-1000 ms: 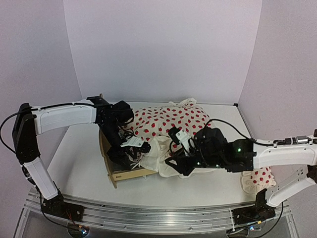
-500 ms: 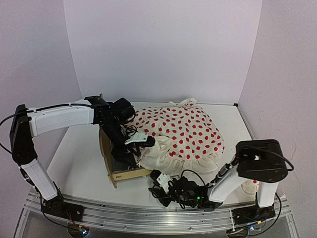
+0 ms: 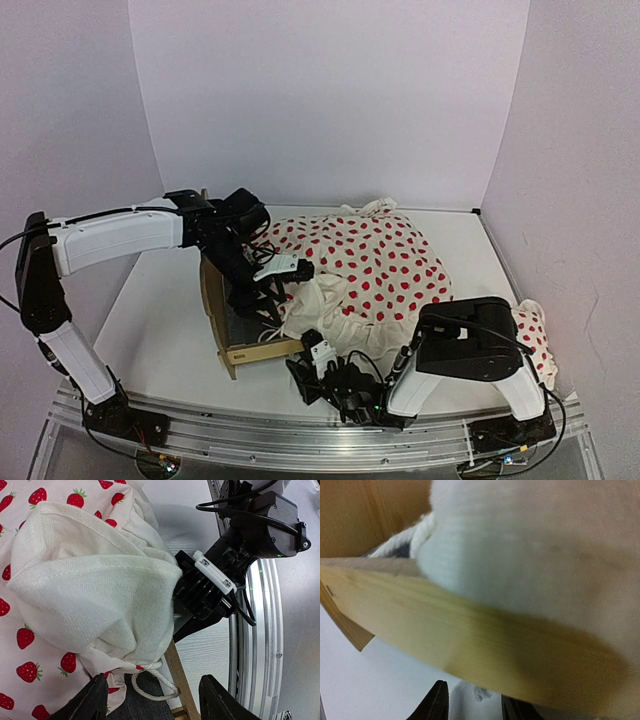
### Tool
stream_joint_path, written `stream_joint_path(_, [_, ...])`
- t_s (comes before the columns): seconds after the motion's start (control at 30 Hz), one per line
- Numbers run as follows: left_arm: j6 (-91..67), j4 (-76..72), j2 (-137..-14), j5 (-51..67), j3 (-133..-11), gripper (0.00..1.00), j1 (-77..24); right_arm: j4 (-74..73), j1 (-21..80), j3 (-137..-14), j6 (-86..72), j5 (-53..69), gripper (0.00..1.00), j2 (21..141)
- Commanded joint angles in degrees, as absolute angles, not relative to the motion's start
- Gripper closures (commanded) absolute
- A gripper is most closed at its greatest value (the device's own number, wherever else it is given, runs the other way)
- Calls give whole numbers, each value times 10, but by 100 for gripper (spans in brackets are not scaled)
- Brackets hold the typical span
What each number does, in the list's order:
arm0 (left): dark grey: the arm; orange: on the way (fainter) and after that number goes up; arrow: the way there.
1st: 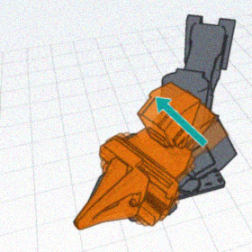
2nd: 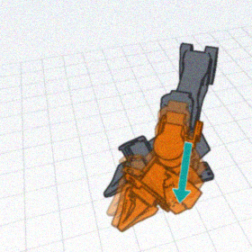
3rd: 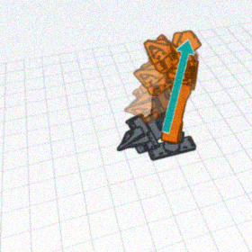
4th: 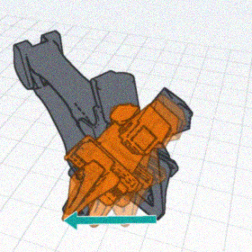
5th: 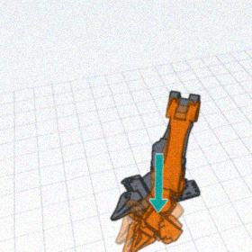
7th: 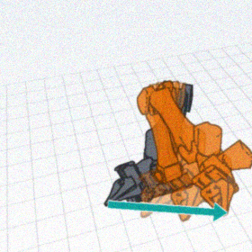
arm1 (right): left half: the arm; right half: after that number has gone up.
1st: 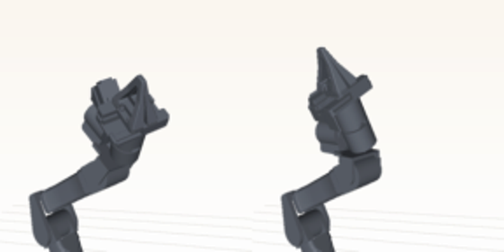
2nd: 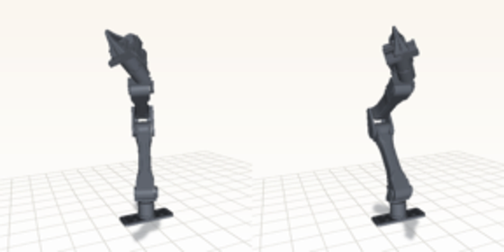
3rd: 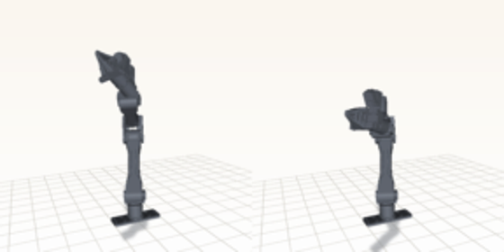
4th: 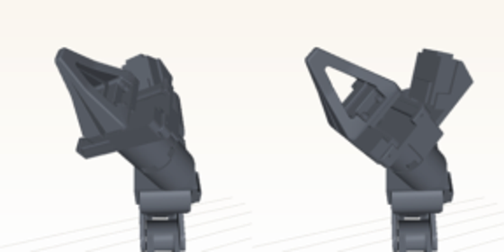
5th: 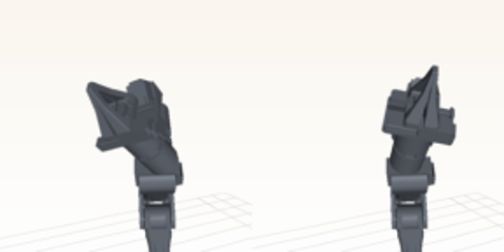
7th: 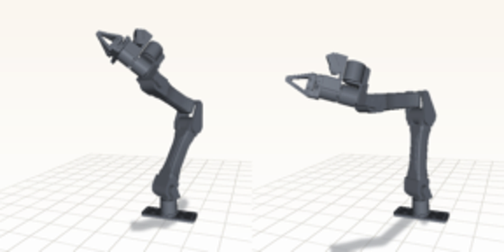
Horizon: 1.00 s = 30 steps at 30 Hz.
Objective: Set up the pet bed
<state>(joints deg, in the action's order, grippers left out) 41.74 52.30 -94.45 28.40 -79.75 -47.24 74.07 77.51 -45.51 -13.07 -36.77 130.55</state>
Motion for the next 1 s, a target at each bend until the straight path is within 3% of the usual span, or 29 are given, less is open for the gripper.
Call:
stream_joint_path(0.0, [406,508,-931,298,-813,37,-469,771,757,-484,-146,-412,64,1338])
stream_joint_path(0.13, [397,518,-936,314,-830,37,-469,770,740,-504,-140,-369,68,1360])
stream_joint_path(0.37, [395,526,-933,337,-810,40,-469,725,706,-541,-136,-309,99,1362])
stream_joint_path(0.67, [394,501,-953,323,-850,40,-403,651,648,-574,-140,-211,100,1342])
stream_joint_path(0.97, [465,497,-926,280,-754,38,-445,524,704,-508,-113,-133,100,1237])
